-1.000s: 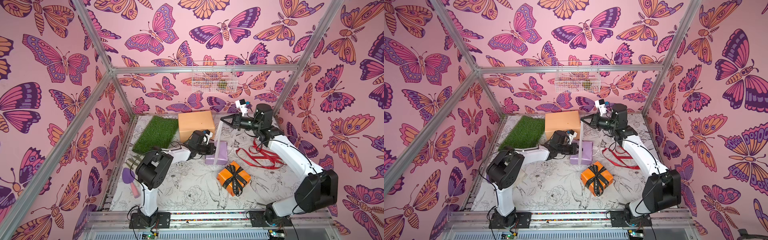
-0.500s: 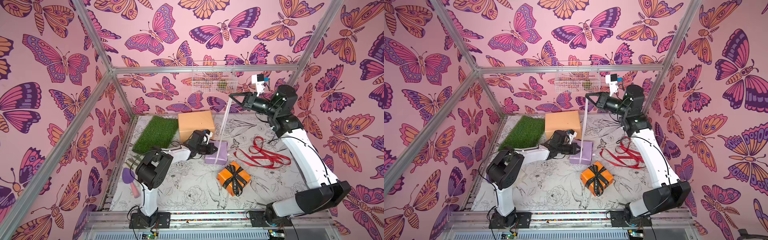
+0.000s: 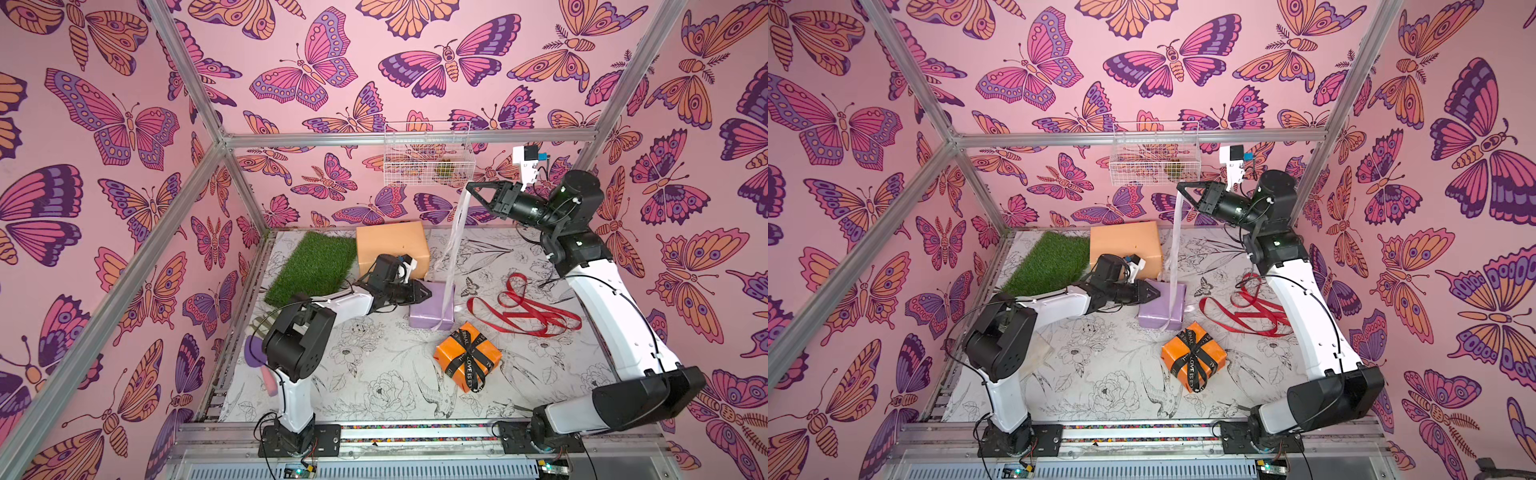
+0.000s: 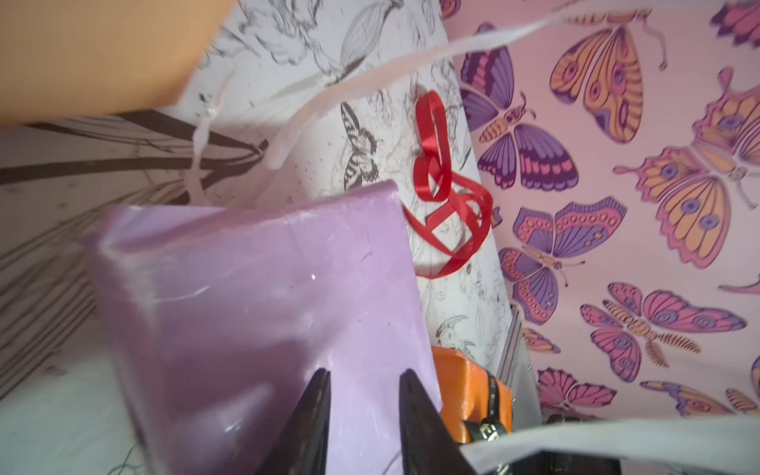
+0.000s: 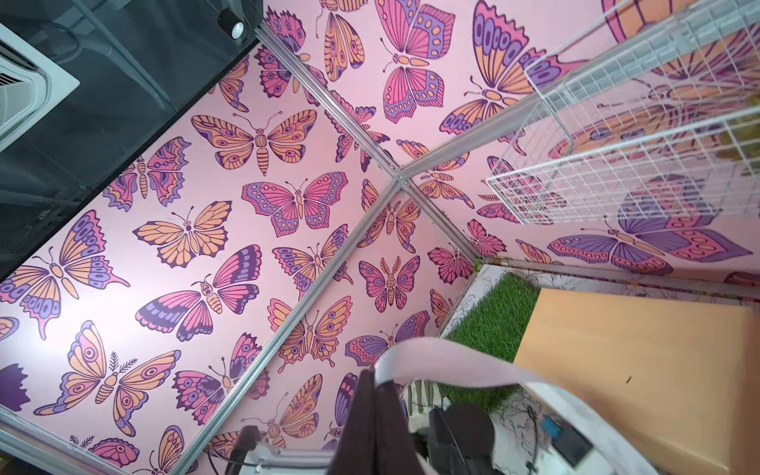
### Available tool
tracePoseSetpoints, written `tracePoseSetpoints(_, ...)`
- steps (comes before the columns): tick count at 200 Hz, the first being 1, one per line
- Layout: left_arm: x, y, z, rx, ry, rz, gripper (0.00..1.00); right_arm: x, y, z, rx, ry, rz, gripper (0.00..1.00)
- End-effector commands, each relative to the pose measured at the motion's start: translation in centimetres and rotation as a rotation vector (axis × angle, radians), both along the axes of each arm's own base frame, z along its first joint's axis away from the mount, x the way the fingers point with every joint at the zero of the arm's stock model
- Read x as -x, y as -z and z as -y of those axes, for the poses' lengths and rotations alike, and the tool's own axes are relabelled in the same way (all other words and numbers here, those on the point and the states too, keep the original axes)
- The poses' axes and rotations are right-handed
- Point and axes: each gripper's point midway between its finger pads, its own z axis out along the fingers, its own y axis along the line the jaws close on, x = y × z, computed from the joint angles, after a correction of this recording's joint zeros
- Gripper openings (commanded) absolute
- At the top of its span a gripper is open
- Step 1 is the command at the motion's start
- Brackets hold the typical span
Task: Untie the ribbon bows on the gift boxes
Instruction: Pull the ribbon from the gift box.
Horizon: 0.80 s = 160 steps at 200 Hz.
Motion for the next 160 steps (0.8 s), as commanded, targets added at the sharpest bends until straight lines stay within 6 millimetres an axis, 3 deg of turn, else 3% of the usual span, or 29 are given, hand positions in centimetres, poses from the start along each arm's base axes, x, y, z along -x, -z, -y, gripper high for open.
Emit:
tracePoseSetpoints(1, 0.5, -3.9, -1.7, 0.047, -0.001, 0.040, 0.34, 0.5, 0.2, 0.1, 0.010, -0.018, 0.030, 0.00)
tracePoseSetpoints(21, 1.3, -6.4, -2.2, 0.061, 0.027, 0.132, 0.37, 0.4, 2.1, -0.3, 0.029, -0.027, -0.009, 0.00)
tracePoseSetpoints(36, 2.1, -8.6, -1.9, 0.059, 0.061, 0.239, 0.47, 0.5, 3.4, -1.1, 0.049, -0.041, -0.033, 0.00)
tracePoseSetpoints(42, 2.3, -9.3, -1.7, 0.054, 0.074, 0.285, 0.58, 0.6, 3.9, -1.5, 0.057, -0.049, -0.041, 0.00)
tracePoseSetpoints(44, 2.3, -9.6, -1.6, 0.053, 0.076, 0.299, 0.70, 0.6, 4.0, -1.6, 0.059, -0.051, -0.043, 0.00)
tracePoseSetpoints(46, 2.4, -9.9, -1.5, 0.051, 0.080, 0.317, 0.90, 0.7, 4.1, -1.7, 0.062, -0.054, -0.043, 0.00)
tracePoseSetpoints(50, 2.5, -10.5, -1.4, 0.046, 0.086, 0.350, 1.00, 0.7, 4.3, -2.0, 0.066, -0.058, -0.049, 0.00)
tracePoseSetpoints(98, 2.5, -15.3, 0.2, 0.027, 0.115, 0.627, 0.99, 2.5, 5.9, -4.6, 0.103, -0.123, -0.084, 0.00)
tracePoseSetpoints(133, 0.0, -15.9, -0.5, -0.044, 0.028, 0.761, 0.99, 4.7, 6.4, -5.4, 0.117, -0.174, -0.112, 0.00)
tracePoseSetpoints(160, -1.8, -16.4, -0.8, -0.070, 0.003, 0.821, 0.99, 6.6, 6.9, -4.8, 0.128, -0.186, -0.130, 0.00)
